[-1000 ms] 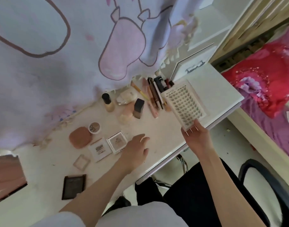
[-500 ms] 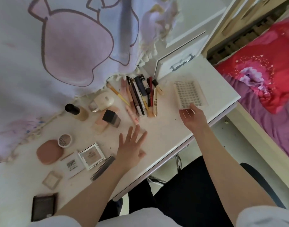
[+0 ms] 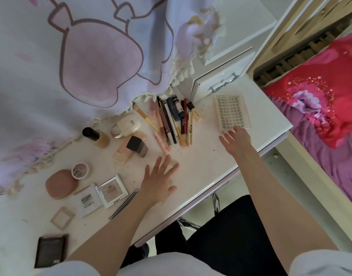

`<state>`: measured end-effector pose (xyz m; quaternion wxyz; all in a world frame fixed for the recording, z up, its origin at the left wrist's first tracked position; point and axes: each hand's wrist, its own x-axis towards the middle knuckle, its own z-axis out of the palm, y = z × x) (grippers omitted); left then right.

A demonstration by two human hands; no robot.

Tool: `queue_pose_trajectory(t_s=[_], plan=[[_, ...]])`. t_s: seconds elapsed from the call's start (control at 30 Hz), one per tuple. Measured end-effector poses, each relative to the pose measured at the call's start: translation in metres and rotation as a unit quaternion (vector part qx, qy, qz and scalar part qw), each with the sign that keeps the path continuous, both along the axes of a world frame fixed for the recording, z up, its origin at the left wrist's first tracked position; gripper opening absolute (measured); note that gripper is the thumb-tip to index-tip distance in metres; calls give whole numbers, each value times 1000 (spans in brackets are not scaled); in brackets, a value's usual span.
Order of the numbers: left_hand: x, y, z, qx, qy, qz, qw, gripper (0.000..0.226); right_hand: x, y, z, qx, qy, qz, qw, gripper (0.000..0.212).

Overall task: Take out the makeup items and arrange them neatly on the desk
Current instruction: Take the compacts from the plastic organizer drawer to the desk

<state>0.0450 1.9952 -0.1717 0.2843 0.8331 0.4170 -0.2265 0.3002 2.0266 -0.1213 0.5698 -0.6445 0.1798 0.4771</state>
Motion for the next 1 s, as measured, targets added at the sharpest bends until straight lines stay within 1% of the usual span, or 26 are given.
queue_pose_trajectory(t_s=[0.07, 0.13, 0.17, 0.2, 0.23, 0.27, 0.33, 0.37, 0.43, 0.5, 0.6, 0.7, 0.77, 0.87, 0.93, 1.0], plan=[[1, 11, 13, -59, -18, 15, 998, 62, -7, -7, 4, -12, -9, 23, 1000, 36], [0, 19, 30, -132, -49, 57, 988, 56, -17, -15, 11, -15, -22, 57, 998, 36], [0, 20, 37, -162, -70, 80, 981, 55, -23, -19, 16, -20, -42, 84, 995, 34], [-3, 18, 45, -179, -92, 95, 975, 55, -30, -22, 22, -27, -82, 120, 989, 34], [-6, 13, 53, -183, -114, 103, 971, 55, -40, -25, 29, -39, -147, 170, 974, 39], [-11, 6, 60, -176, -136, 109, 969, 54, -51, -28, 37, -51, -235, 232, 942, 43], [-27, -10, 74, -139, -180, 122, 966, 51, -77, -33, 55, -27, -413, 342, 844, 49], [-37, -17, 81, -107, -204, 127, 965, 50, -92, -36, 64, 0, -473, 380, 795, 50], [-66, -29, 101, -26, -248, 148, 957, 48, -126, -40, 86, 63, -547, 430, 715, 50], [-105, -42, 123, 56, -279, 188, 940, 50, -168, -45, 109, 128, -592, 460, 650, 47], [-180, -71, 152, 183, -298, 249, 903, 56, -242, -62, 136, 191, -625, 509, 560, 51], [-264, -116, 169, 297, -259, 322, 861, 58, -327, -90, 153, 254, -629, 557, 478, 54], [-319, -158, 176, 334, -217, 380, 835, 58, -387, -113, 161, 301, -613, 591, 429, 54], [-394, -236, 182, 378, -175, 478, 773, 55, -481, -153, 165, 370, -572, 642, 353, 52], [-435, -295, 183, 393, -128, 539, 734, 56, -542, -186, 166, 413, -541, 673, 288, 53], [-468, -357, 182, 385, -84, 606, 691, 60, -599, -225, 169, 458, -502, 699, 222, 53]])
